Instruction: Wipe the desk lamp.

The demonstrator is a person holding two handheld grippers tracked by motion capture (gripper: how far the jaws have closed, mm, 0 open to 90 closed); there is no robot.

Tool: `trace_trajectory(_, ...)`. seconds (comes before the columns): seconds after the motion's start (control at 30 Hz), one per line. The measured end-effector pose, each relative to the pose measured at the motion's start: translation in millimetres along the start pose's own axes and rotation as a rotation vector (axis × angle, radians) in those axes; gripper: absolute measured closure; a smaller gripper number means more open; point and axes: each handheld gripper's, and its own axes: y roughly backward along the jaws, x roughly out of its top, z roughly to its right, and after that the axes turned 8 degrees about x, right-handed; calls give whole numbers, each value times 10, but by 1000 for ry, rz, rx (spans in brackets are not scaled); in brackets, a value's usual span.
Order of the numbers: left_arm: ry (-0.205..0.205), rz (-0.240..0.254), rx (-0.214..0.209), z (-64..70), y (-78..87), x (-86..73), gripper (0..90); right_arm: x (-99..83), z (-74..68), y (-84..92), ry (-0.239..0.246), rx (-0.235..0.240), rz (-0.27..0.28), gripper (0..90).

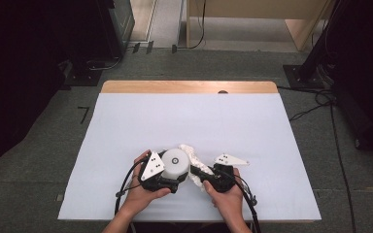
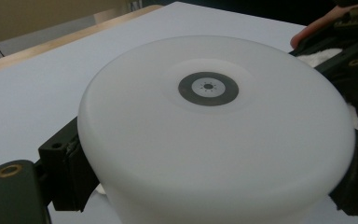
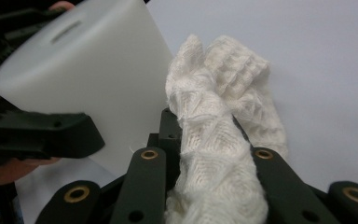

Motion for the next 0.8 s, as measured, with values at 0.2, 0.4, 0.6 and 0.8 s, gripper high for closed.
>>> trace_trajectory(0.2,1,2,0,1,-2,-2,86,193,-187,192,72,35,103,760)
trace_trajectory(0.4,2,0,0,0,-2,-1,86,200,-218,196,98,30,100,760)
trace_trajectory(0.6,5,1,-3,-3,-3,-3,87,17,-23,29,40,15,5,761)
trace_trajectory(0.8,5,1,-3,-3,-3,-4,87,-8,14,9,29,15,-10,762)
